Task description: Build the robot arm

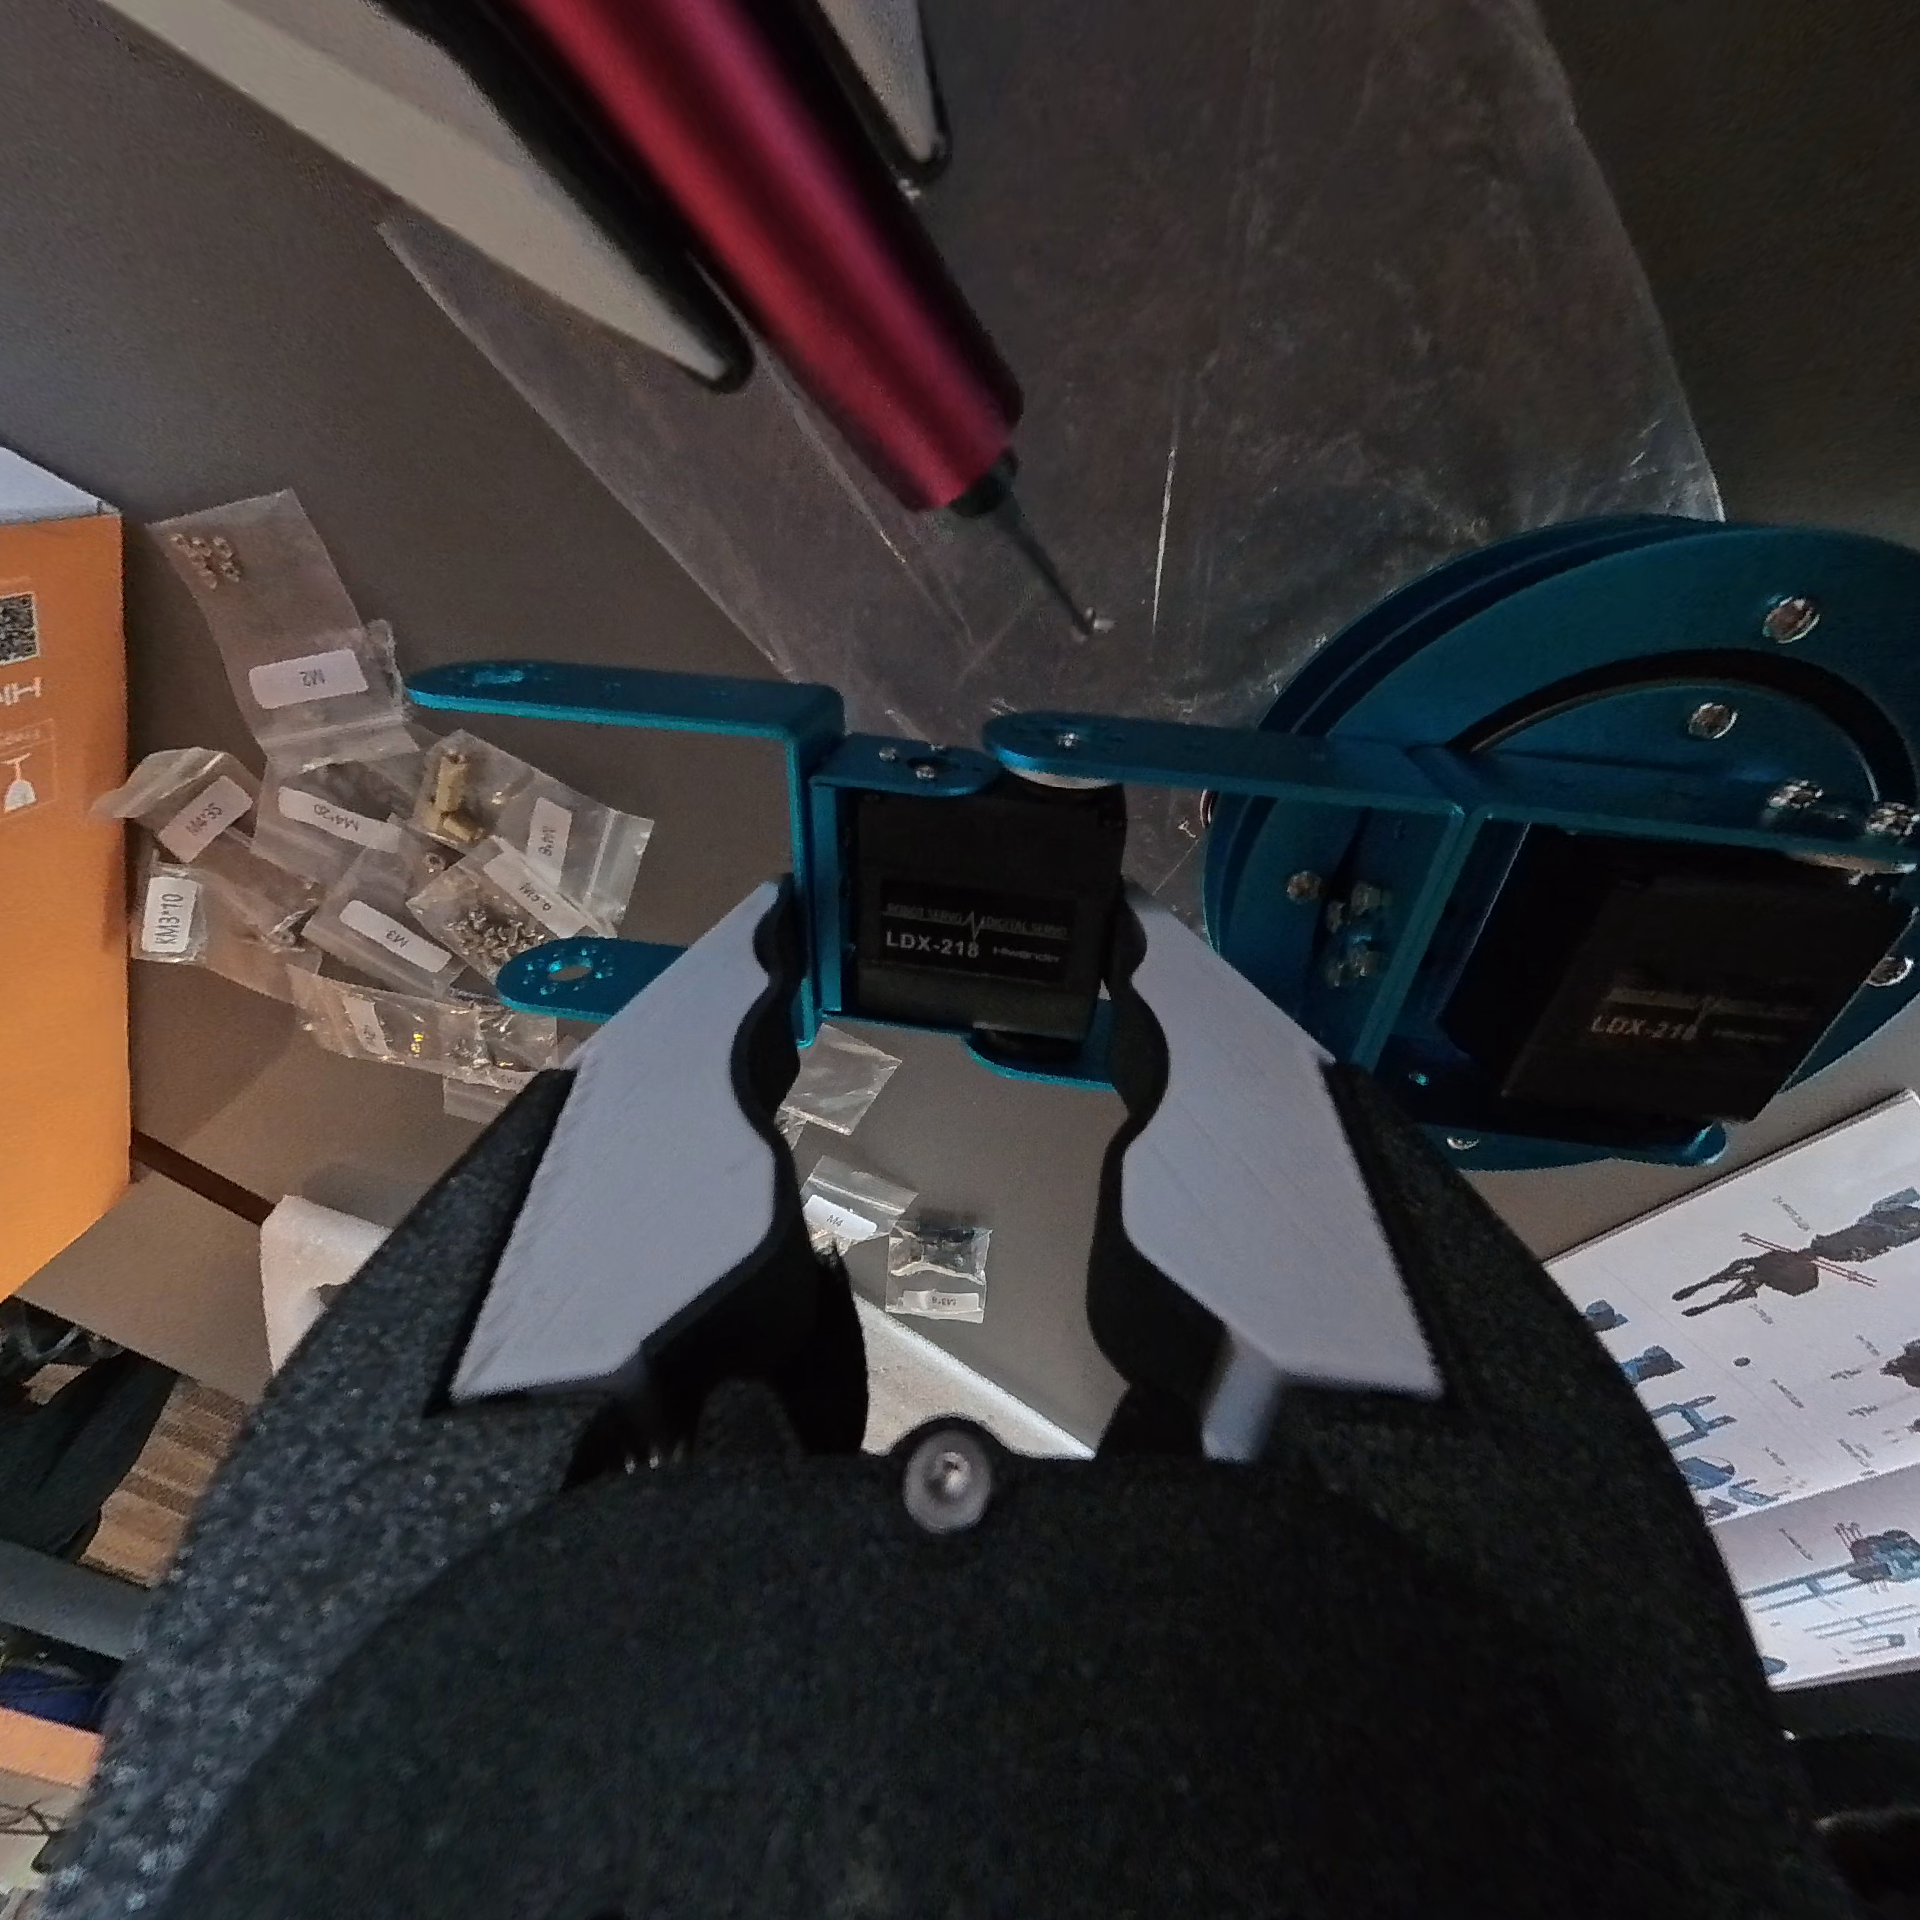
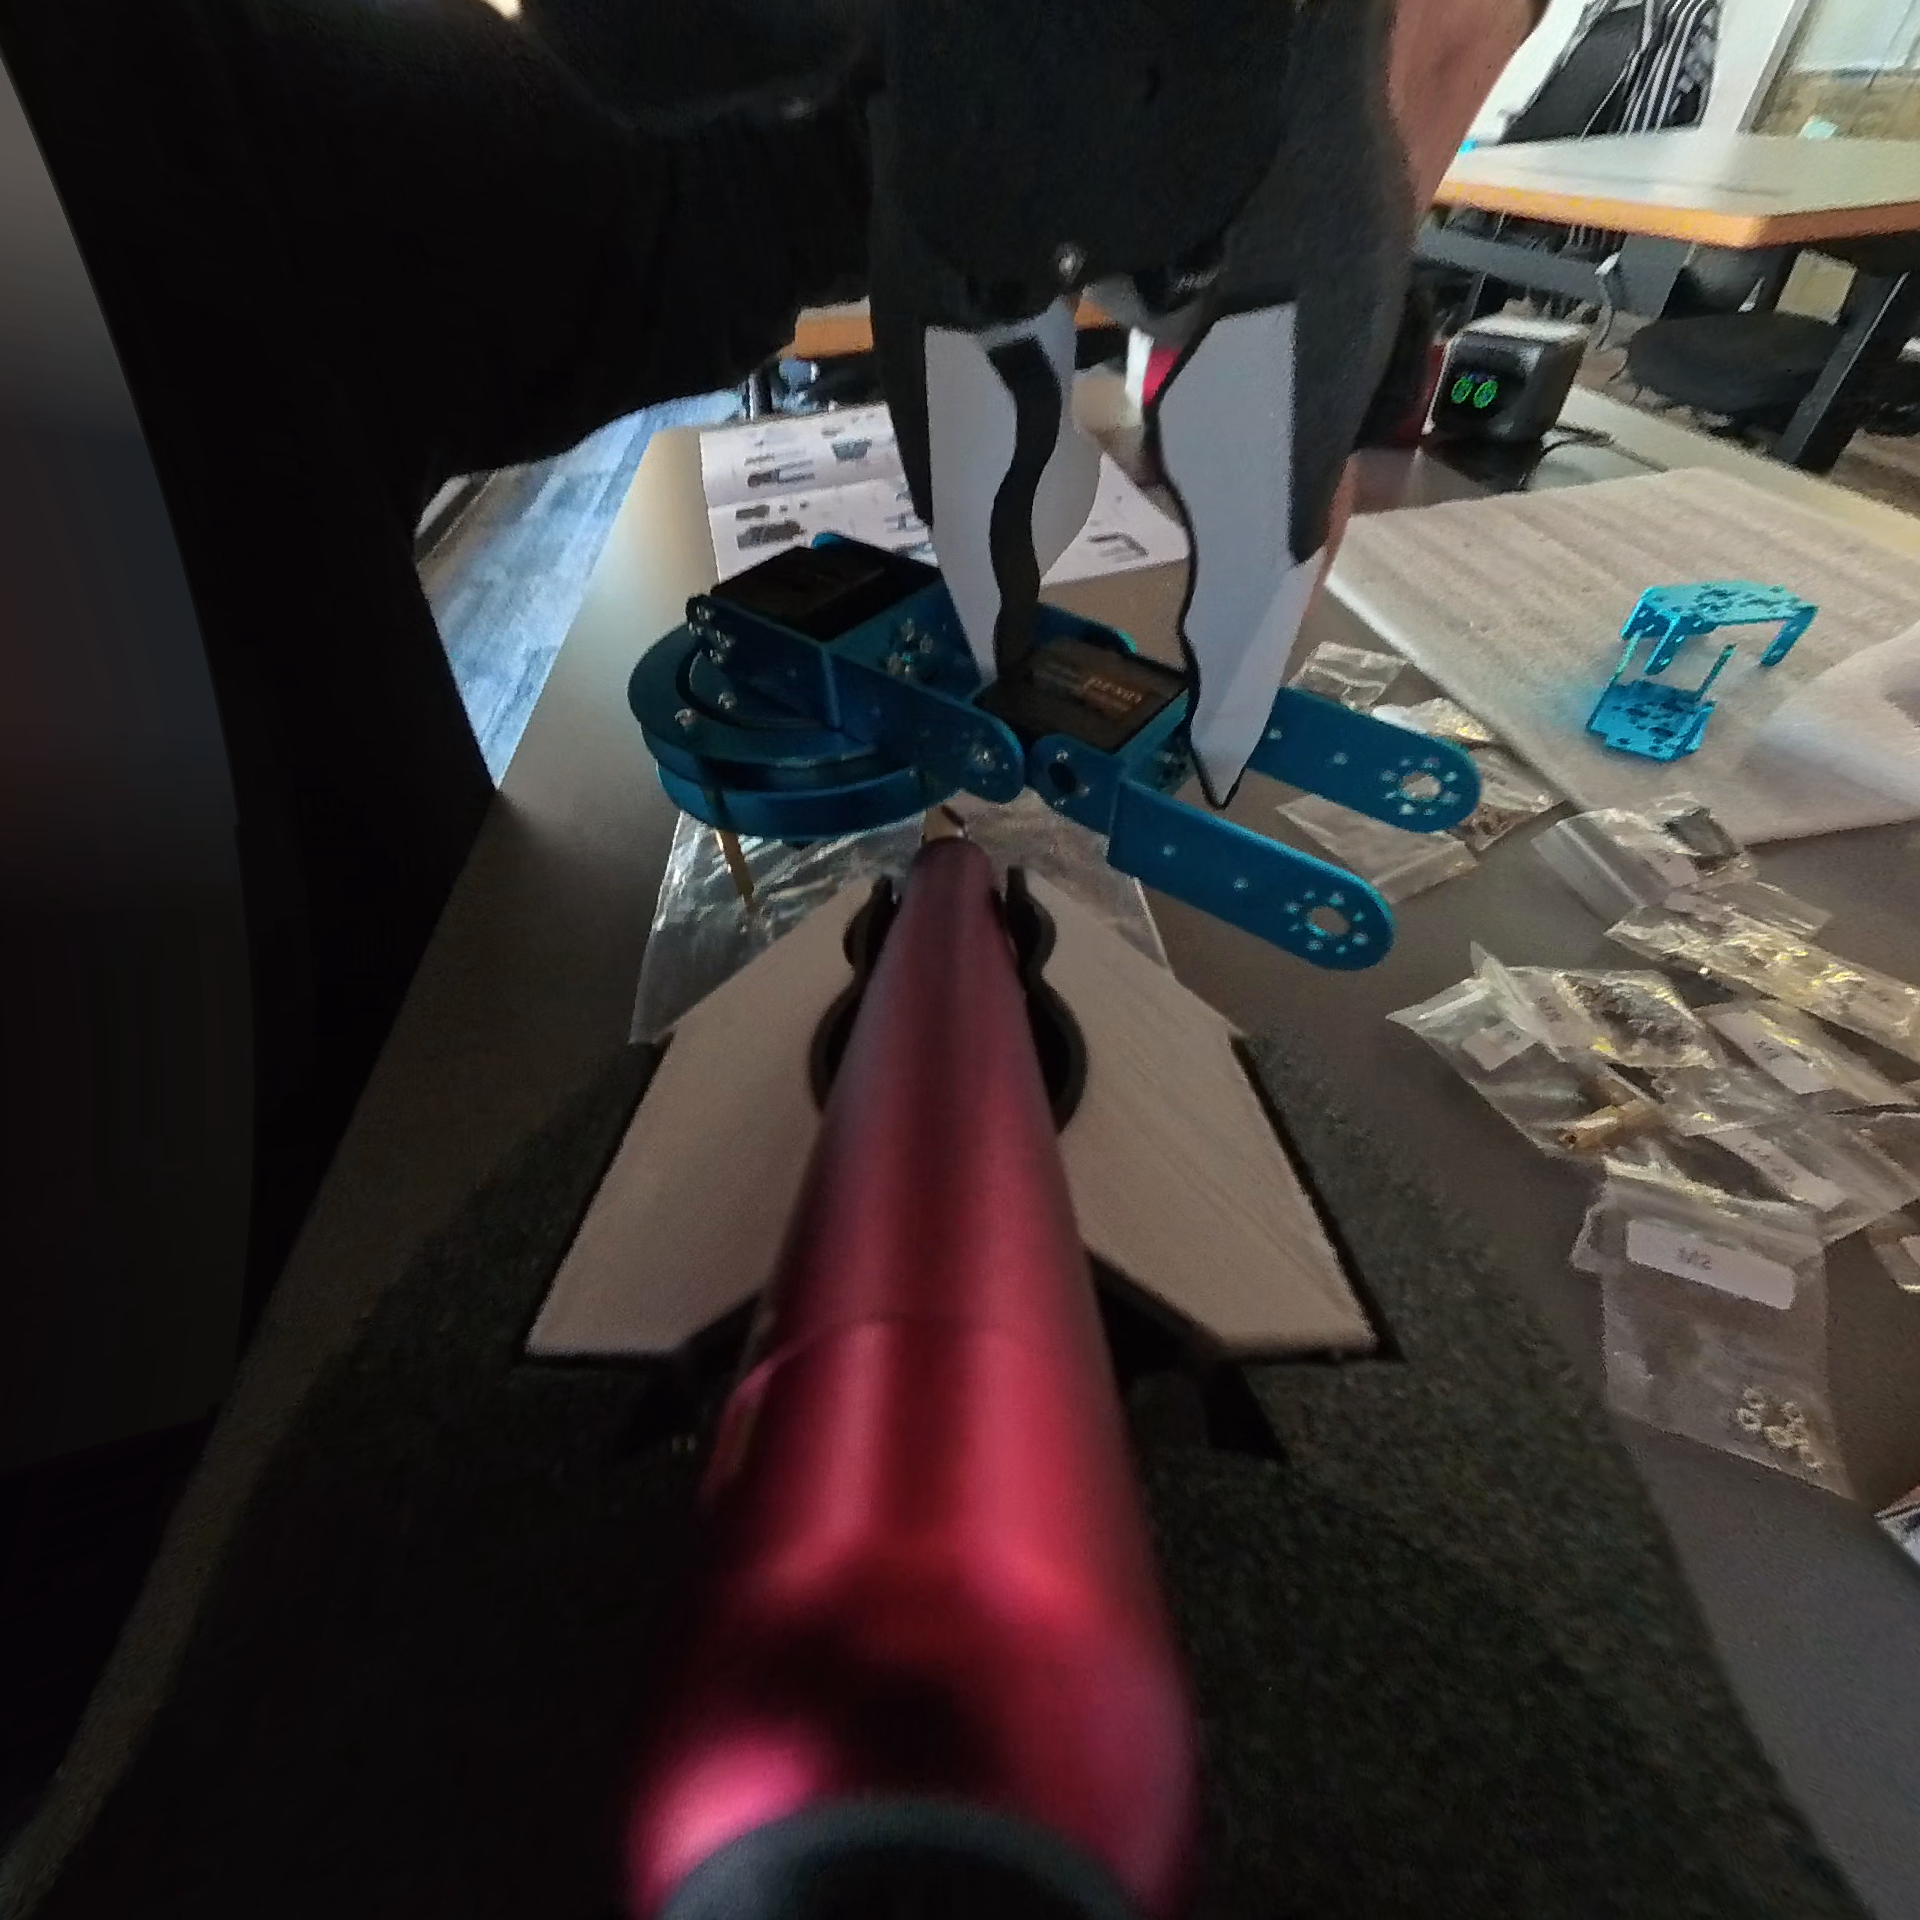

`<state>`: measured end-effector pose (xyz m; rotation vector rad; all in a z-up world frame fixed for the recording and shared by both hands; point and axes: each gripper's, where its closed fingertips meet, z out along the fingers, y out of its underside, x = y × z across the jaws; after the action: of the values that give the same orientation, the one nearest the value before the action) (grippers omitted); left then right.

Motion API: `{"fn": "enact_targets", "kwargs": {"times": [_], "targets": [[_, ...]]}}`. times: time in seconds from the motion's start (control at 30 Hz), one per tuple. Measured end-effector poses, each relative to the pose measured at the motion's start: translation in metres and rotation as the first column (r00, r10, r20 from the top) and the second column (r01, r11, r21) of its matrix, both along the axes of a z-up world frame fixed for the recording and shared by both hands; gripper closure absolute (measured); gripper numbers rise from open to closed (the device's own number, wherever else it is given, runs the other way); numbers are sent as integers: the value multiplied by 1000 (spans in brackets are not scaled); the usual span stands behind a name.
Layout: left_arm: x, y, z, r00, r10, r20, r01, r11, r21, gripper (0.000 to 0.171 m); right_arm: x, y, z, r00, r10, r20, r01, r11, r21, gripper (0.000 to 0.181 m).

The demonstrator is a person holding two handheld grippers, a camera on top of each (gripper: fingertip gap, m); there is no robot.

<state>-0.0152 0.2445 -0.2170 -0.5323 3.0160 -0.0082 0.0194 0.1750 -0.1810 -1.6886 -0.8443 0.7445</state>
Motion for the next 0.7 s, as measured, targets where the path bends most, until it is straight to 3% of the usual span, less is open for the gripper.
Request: {"fn": "enact_targets", "kwargs": {"times": [0.03, 0.2, 0.7], "targets": [[0, 0, 0, 1000, 0, 0, 0, 1000, 0, 114, -1, -1, -5, 1000, 10, 22, -10, 1000, -17, 159], [-1, 0, 0, 1000, 0, 0, 0, 1000, 1, 114, -1, -9, -31, 987, 70, 146, -54, 993, -108, 159], [-1, 0, 0, 1000, 1, 6, -1, 1000, 4, 115, -3, -19, -49, 975, 145, 171, -111, 975, -195, 159]]}}
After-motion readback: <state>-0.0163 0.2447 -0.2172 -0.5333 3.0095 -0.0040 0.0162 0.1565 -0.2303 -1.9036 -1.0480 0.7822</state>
